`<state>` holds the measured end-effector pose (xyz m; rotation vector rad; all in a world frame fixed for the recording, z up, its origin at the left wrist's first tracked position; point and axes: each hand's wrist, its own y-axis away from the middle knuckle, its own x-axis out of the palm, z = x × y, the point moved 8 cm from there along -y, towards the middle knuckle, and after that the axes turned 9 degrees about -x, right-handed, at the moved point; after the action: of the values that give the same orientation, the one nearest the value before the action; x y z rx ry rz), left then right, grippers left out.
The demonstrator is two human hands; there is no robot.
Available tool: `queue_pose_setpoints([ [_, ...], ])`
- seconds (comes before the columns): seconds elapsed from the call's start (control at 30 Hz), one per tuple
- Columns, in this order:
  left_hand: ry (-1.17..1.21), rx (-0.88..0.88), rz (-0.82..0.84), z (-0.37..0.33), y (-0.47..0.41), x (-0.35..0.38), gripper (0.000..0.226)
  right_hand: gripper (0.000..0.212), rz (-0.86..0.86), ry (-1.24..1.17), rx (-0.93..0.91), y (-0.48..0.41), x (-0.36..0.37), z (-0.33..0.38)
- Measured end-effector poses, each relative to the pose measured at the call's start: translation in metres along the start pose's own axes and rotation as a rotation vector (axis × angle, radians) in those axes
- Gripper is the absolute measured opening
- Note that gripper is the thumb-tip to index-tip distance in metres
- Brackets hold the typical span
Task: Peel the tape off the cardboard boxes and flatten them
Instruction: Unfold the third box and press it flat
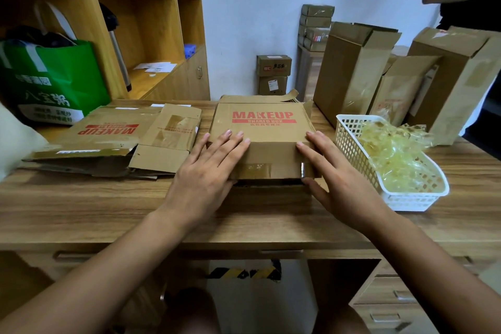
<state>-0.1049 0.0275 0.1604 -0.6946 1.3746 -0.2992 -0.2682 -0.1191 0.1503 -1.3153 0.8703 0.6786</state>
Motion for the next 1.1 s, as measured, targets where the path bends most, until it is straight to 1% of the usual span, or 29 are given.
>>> queue_pose_setpoints([
  [0.07,0.032,0.015,-0.032,-0.001,0.000,-0.003,0.063,0.061,0.016,-0.041,-0.018,0.002,0.002,0.002],
  [0.13,0.069,0.018,-0.039,-0.001,-0.001,-0.006,0.055,0.058,0.017,-0.076,-0.024,0.004,0.002,0.005],
  [0.2,0.102,0.017,-0.030,0.000,-0.003,-0.008,0.052,0.056,0.004,-0.107,-0.014,0.005,-0.001,0.008],
  [0.27,0.128,0.005,-0.003,0.001,-0.007,-0.012,0.054,0.053,-0.035,-0.119,0.001,0.005,-0.006,0.009],
  [0.33,0.160,-0.029,0.045,0.003,-0.012,-0.016,0.054,0.054,-0.142,-0.101,0.030,0.010,-0.015,0.011],
  [0.37,0.188,-0.058,0.071,0.005,-0.016,-0.019,0.053,0.054,-0.232,-0.102,0.053,0.015,-0.022,0.013],
  [0.43,0.250,-0.127,0.118,0.013,-0.024,-0.025,0.049,0.047,-0.451,-0.126,0.080,0.030,-0.036,0.019],
  [0.47,0.273,-0.158,0.138,0.017,-0.028,-0.027,0.046,0.043,-0.523,-0.139,0.080,0.039,-0.038,0.024],
  [0.5,0.291,-0.183,0.158,0.020,-0.031,-0.028,0.043,0.041,-0.543,-0.158,0.066,0.044,-0.037,0.031],
  [0.53,0.304,-0.201,0.179,0.023,-0.033,-0.028,0.041,0.039,-0.510,-0.191,0.043,0.045,-0.032,0.040],
  [0.57,0.313,-0.213,0.197,0.024,-0.035,-0.027,0.039,0.040,-0.434,-0.227,0.015,0.043,-0.023,0.048],
  [0.63,0.321,-0.231,0.217,0.025,-0.039,-0.025,0.037,0.045,-0.215,-0.276,-0.020,0.035,-0.001,0.065],
  [0.67,0.323,-0.240,0.221,0.026,-0.040,-0.024,0.035,0.047,-0.112,-0.298,-0.013,0.030,0.009,0.070],
  [0.73,0.336,-0.260,0.228,0.028,-0.042,-0.023,0.034,0.052,0.021,-0.360,0.045,0.018,0.024,0.075],
  [0.8,0.348,-0.277,0.226,0.029,-0.044,-0.023,0.032,0.056,0.063,-0.463,0.137,0.003,0.034,0.076],
  [0.87,0.351,-0.286,0.228,0.029,-0.044,-0.024,0.032,0.061,0.082,-0.627,0.286,-0.013,0.043,0.073],
  [0.93,0.344,-0.292,0.230,0.028,-0.045,-0.024,0.032,0.059,0.087,-0.824,0.444,-0.026,0.052,0.068],
  [1.0,0.351,-0.298,0.240,0.027,-0.045,-0.024,0.031,0.050,0.065,-0.960,0.594,-0.034,0.057,0.062],
  [1.1,0.410,-0.304,0.249,0.027,-0.047,-0.025,0.031,0.027,0.064,-1.002,0.746,-0.038,0.060,0.056],
])
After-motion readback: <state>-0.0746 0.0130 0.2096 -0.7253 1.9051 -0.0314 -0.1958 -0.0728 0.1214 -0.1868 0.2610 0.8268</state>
